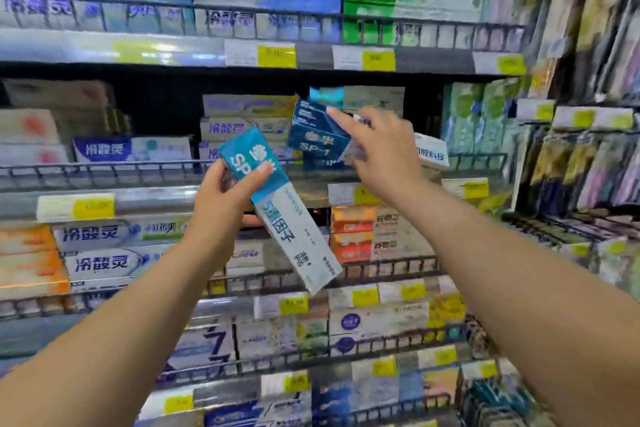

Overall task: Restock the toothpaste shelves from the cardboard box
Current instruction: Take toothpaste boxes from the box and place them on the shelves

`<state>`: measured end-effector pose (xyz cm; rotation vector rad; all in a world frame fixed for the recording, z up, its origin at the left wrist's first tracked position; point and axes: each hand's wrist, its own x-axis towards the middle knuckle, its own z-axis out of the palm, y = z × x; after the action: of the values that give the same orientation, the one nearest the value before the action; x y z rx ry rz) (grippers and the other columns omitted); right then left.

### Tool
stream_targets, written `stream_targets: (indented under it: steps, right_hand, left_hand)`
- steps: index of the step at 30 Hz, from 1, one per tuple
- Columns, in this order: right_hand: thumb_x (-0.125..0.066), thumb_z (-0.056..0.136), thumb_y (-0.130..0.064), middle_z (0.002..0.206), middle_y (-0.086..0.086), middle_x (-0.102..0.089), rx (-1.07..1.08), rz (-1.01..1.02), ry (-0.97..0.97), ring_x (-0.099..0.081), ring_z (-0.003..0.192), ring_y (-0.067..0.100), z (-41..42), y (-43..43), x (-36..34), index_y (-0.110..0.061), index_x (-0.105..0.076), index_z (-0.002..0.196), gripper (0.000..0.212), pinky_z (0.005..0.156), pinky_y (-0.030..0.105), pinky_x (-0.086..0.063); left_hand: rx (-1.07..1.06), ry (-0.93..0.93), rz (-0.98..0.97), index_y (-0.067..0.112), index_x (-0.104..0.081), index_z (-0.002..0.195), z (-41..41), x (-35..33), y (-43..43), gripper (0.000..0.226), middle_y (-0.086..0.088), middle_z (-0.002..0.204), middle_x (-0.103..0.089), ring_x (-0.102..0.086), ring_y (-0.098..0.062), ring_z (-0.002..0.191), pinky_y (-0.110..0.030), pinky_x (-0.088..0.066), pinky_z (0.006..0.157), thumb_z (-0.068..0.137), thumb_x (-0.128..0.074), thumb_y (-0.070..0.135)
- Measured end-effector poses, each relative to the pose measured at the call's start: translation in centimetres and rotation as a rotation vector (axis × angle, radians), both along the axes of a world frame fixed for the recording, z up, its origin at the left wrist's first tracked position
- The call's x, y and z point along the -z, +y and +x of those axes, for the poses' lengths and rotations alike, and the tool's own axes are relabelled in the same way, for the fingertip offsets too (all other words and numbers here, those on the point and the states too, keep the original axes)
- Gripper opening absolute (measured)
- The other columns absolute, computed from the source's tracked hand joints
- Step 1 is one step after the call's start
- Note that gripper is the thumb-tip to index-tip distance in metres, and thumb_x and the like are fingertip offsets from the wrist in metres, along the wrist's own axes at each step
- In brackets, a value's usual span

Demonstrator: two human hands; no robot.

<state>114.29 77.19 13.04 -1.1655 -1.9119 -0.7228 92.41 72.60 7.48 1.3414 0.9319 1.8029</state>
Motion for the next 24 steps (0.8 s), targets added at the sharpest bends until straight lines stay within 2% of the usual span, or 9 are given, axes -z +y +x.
stream_targets:
  steps: [2,5,8,10,12,18,21,23,24]
  right_hand:
    - [-0.064,0.08,-0.009,0.131,0.009,-0.05,-0.029,0.03,-0.066,-0.044,0.116,0.033,0.9,1.6,-1.0,-0.04,-0.034,0.142,0.076,0.091,0.041,-0.03]
    - [-0.057,0.083,-0.006,0.142,0.003,-0.043,-0.053,-0.005,-0.162,-0.04,0.122,0.029,2.3,3.9,-2.2,-0.042,-0.03,0.143,0.074,0.093,0.041,-0.028]
    - [-0.047,0.09,-0.007,0.148,-0.004,-0.037,-0.12,-0.165,-0.178,-0.035,0.128,0.027,3.3,5.9,-2.8,-0.044,-0.03,0.142,0.066,0.099,0.039,-0.024]
    - [-0.043,0.093,-0.01,0.148,-0.006,-0.038,-0.139,-0.272,-0.2,-0.037,0.128,0.028,3.6,7.0,-2.6,-0.045,-0.032,0.141,0.06,0.101,0.04,-0.026]
    - [-0.041,0.093,-0.01,0.145,-0.006,-0.042,-0.186,-0.381,-0.135,-0.04,0.126,0.029,3.9,7.8,-2.3,-0.046,-0.037,0.138,0.058,0.101,0.039,-0.029]
    - [-0.041,0.089,-0.005,0.137,0.005,-0.053,-0.24,-0.574,-0.057,-0.05,0.119,0.029,5.0,8.5,-2.5,-0.035,-0.055,0.128,0.051,0.097,0.037,-0.044]
    - [-0.05,0.093,-0.021,0.134,0.007,-0.055,-0.372,-0.405,0.1,-0.046,0.123,0.027,5.4,6.9,-1.6,-0.025,-0.054,0.131,0.038,0.104,0.038,-0.036]
    - [-0.056,0.091,-0.036,0.134,0.001,-0.054,-0.556,-0.317,0.186,-0.043,0.125,0.02,5.0,4.2,-0.9,-0.025,-0.051,0.133,0.044,0.104,0.032,-0.033]
    - [-0.059,0.088,-0.042,0.136,-0.004,-0.052,-0.641,-0.351,0.176,-0.042,0.125,0.015,4.5,2.6,-0.7,-0.028,-0.046,0.136,0.051,0.101,0.027,-0.032]
  left_hand:
    - [-0.043,-0.034,0.004,0.022,-0.056,0.11,1.5,-0.3,0.1,0.029,0.003,0.103,-0.07,-0.07,-0.018,0.093,-0.047,-0.057,0.072,0.083,-0.069,0.028]
    - [-0.113,-0.081,0.032,0.02,-0.056,0.112,3.6,-0.6,0.1,0.031,0.003,0.103,-0.069,-0.07,-0.015,0.091,-0.041,-0.057,0.067,0.084,-0.067,0.027]
    - [-0.199,-0.114,0.064,0.018,-0.055,0.112,5.3,-0.5,-0.2,0.029,0.01,0.091,-0.071,-0.071,-0.012,0.081,-0.033,-0.055,0.057,0.085,-0.066,0.022]
    - [-0.244,-0.105,0.052,0.019,-0.055,0.11,6.2,-0.2,-0.4,0.026,0.011,0.086,-0.071,-0.071,-0.014,0.08,-0.034,-0.056,0.057,0.086,-0.065,0.024]
    - [-0.275,-0.084,0.045,0.02,-0.055,0.108,7.0,0.0,-0.6,0.026,0.012,0.083,-0.072,-0.072,-0.017,0.08,-0.036,-0.057,0.058,0.085,-0.066,0.026]
    - [-0.341,-0.123,0.063,0.017,-0.055,0.111,8.4,-0.4,-0.7,0.029,-0.001,0.1,-0.071,-0.071,-0.022,0.085,-0.036,-0.057,0.06,0.086,-0.067,0.025]
    - [-0.347,-0.183,0.092,0.02,-0.055,0.108,8.5,-1.1,-0.7,0.026,0.002,0.103,-0.069,-0.07,-0.018,0.089,-0.033,-0.056,0.061,0.086,-0.067,0.025]
    - [-0.325,-0.21,0.126,0.023,-0.055,0.106,8.6,-2.0,-0.7,0.022,0.005,0.101,-0.068,-0.07,-0.016,0.088,-0.031,-0.055,0.061,0.087,-0.066,0.025]
    - [-0.307,-0.215,0.138,0.024,-0.055,0.105,8.8,-2.5,-0.6,0.021,0.004,0.101,-0.068,-0.07,-0.016,0.086,-0.032,-0.055,0.061,0.087,-0.066,0.025]
